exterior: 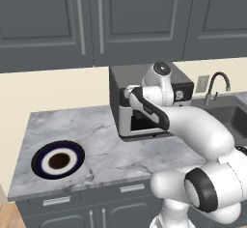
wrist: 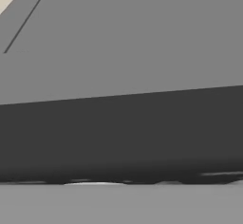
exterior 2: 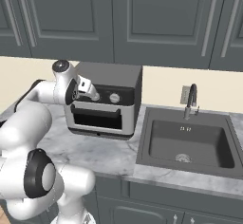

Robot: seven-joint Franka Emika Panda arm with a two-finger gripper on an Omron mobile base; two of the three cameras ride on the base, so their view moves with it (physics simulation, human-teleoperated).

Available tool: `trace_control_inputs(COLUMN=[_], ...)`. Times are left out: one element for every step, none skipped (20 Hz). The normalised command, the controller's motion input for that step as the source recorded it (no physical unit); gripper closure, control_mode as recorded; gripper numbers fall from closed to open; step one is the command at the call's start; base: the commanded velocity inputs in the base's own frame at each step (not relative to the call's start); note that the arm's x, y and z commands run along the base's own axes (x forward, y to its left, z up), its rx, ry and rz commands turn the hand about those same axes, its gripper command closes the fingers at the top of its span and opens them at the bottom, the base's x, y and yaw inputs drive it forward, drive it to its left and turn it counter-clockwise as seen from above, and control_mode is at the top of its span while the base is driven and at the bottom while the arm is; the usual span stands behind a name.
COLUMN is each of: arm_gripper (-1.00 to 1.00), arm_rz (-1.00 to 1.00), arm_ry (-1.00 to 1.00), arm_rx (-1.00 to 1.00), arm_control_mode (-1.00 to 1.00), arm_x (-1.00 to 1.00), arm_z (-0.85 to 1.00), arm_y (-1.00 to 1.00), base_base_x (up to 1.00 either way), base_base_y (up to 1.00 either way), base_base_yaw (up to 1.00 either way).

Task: Pick up the bagel from the plate, place it on the toaster oven rack, close the door, and set the timer.

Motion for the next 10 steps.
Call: trace_control_inputs(arm_gripper=[1.00,1.00,1.00,1.00,1.00,1.00,1.00,1.00,1.00,1.00], arm_rz=[0.00,0.00,0.00,0.00,0.00,0.00,0.00,0.00,0.00,0.00], arm_ry=[0.00,0.01,0.00,0.01,0.00,0.00,0.01,0.01,0.02,0.05], arm_rx=[0.28,0.28,0.28,0.27,0.27,0.28,0.28,0.29,0.31,0.39], arm_control_mode=[-1.00,-1.00,-1.00,-1.00,-1.00,-1.00,-1.00,-1.00,-1.00,-1.00], arm_x=[-0.09,-0.11,-0.12,-0.11,-0.16,-0.16,-0.15,-0.18,-0.20,-0.21], arm_z=[-0.23,-0.26,-0.27,-0.27,-0.27,-0.25,-0.25,-0.25,-0.31,-0.34], arm_y=[-0.59,-0.59,-0.59,-0.64,-0.71,-0.76,-0.79,-0.82,-0.84,-0.90], base_base_x=[0.00,0.00,0.00,0.00,0.00,0.00,0.00,0.00,0.00,0.00], base_base_y=[0.00,0.00,0.00,0.00,0.00,0.00,0.00,0.00,0.00,0.00], base_base_yaw=[0.00,0.00,0.00,0.00,0.00,0.00,0.00,0.00,0.00,0.00])
